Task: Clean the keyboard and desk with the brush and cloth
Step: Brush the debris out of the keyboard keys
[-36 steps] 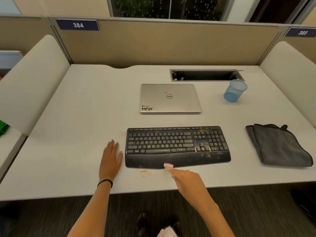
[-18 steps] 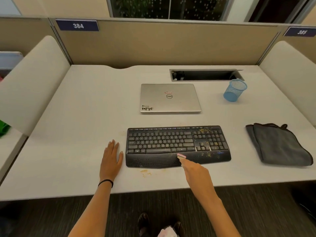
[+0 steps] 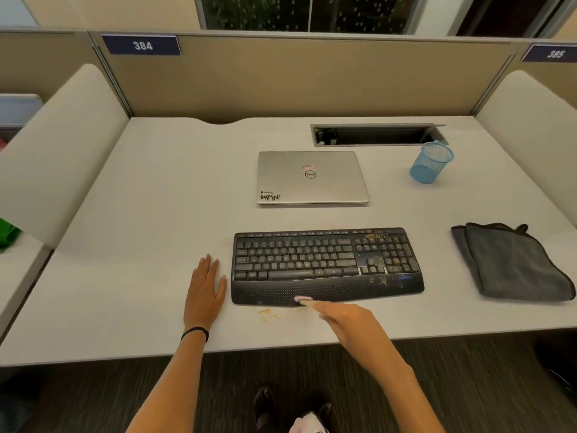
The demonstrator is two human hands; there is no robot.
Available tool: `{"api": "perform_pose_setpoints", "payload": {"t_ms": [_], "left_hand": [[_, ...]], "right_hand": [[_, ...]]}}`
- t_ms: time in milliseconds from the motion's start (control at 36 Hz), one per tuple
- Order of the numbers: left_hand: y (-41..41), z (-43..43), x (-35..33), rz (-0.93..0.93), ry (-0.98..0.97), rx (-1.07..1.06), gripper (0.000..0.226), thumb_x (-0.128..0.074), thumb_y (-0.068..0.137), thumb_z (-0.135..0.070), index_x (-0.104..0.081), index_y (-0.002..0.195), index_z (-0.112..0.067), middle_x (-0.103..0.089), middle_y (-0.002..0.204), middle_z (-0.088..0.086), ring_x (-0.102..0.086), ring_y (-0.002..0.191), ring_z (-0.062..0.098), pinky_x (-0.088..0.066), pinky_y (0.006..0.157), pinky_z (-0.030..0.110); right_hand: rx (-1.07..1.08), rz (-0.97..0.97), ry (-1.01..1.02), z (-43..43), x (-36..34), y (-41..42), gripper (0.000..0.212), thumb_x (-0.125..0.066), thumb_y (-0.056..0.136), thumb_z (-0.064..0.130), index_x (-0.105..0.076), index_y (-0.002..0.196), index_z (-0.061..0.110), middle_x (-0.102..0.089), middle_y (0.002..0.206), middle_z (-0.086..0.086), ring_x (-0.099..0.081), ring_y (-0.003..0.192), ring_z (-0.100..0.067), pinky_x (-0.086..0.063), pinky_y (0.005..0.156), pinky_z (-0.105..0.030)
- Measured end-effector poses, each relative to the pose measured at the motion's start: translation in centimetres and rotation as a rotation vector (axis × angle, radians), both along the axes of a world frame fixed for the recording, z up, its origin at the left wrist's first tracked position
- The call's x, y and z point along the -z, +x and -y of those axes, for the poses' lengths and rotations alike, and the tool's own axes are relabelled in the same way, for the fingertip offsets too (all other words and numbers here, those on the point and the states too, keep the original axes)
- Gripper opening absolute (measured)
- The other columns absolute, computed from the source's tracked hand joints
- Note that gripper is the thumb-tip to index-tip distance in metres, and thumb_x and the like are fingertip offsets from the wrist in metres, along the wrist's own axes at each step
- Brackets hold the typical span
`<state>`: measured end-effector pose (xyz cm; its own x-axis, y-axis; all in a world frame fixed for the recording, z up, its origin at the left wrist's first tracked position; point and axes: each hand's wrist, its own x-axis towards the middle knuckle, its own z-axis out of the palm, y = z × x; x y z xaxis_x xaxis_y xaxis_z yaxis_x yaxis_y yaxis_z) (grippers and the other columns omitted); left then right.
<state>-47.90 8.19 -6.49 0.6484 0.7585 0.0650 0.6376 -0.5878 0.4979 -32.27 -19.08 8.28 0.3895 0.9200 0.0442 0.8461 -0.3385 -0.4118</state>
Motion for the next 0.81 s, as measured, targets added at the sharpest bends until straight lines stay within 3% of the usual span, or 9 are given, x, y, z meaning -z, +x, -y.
{"api": "perform_pose_setpoints", "payload": {"t_ms": [83,278,472,611,722,806], "left_hand": [[0.0,0.0,0.0,-0.009,-0.002,0.001,0.053,-0.044,0.099,-0.025,-0.027,0.147,-0.008,-0.017,0.156,0.007,-0.01,0.145,0.017,-0.003,0.117,0.03],[0.0,-0.1,0.1,-0.016,-0.002,0.004,0.054,-0.043,0.099,-0.025,-0.026,0.147,-0.008,-0.016,0.157,0.006,-0.008,0.144,0.016,-0.002,0.116,0.029],[0.0,0.0,0.0,-0.016,-0.007,0.002,0.055,-0.043,0.099,-0.026,-0.025,0.148,-0.009,-0.014,0.157,0.005,-0.007,0.144,0.015,-0.002,0.116,0.028],[0.0,0.0,0.0,-0.007,-0.004,0.001,0.054,-0.044,0.099,-0.025,-0.027,0.147,-0.009,-0.016,0.157,0.006,-0.009,0.144,0.015,-0.005,0.117,0.031],[-0.1,0.0,0.0,0.003,-0.009,0.003,0.054,-0.044,0.099,-0.025,-0.028,0.147,-0.009,-0.016,0.157,0.005,-0.007,0.144,0.014,-0.005,0.117,0.031],[-0.1,0.0,0.0,0.009,-0.013,-0.001,0.053,-0.044,0.099,-0.025,-0.028,0.147,-0.009,-0.016,0.157,0.005,-0.008,0.144,0.014,-0.005,0.117,0.031]], "right_hand": [[0.119,0.082,-0.029,0.2,0.8,0.7,0.049,-0.077,0.071,0.009,-0.063,0.117,0.023,-0.071,0.081,0.012,-0.064,0.06,-0.001,-0.052,0.051,-0.015],[0.123,0.139,-0.069,-0.9,1.7,0.2,0.04,-0.082,0.063,0.006,-0.066,0.097,0.019,-0.069,0.076,0.01,-0.065,0.06,-0.004,-0.05,0.048,-0.016],[-0.052,0.065,-0.021,-2.1,2.0,-1.4,0.047,-0.086,0.057,0.008,-0.066,0.098,0.022,-0.07,0.084,0.01,-0.067,0.066,-0.003,-0.051,0.057,-0.012],[-0.177,-0.049,-0.049,-2.4,1.6,-1.7,0.029,-0.058,0.086,0.012,-0.062,0.115,0.016,-0.069,0.107,-0.001,-0.067,0.094,-0.015,-0.055,0.082,-0.027],[-0.062,0.009,0.037,-2.2,1.5,-1.3,0.037,-0.07,0.076,0.009,-0.064,0.111,0.021,-0.071,0.096,0.008,-0.069,0.079,-0.007,-0.056,0.066,-0.018],[0.058,0.092,0.014,-2.3,1.0,-0.8,0.039,-0.081,0.063,0.011,-0.069,0.097,0.024,-0.069,0.075,0.014,-0.063,0.056,0.001,-0.041,0.046,-0.008]]}}
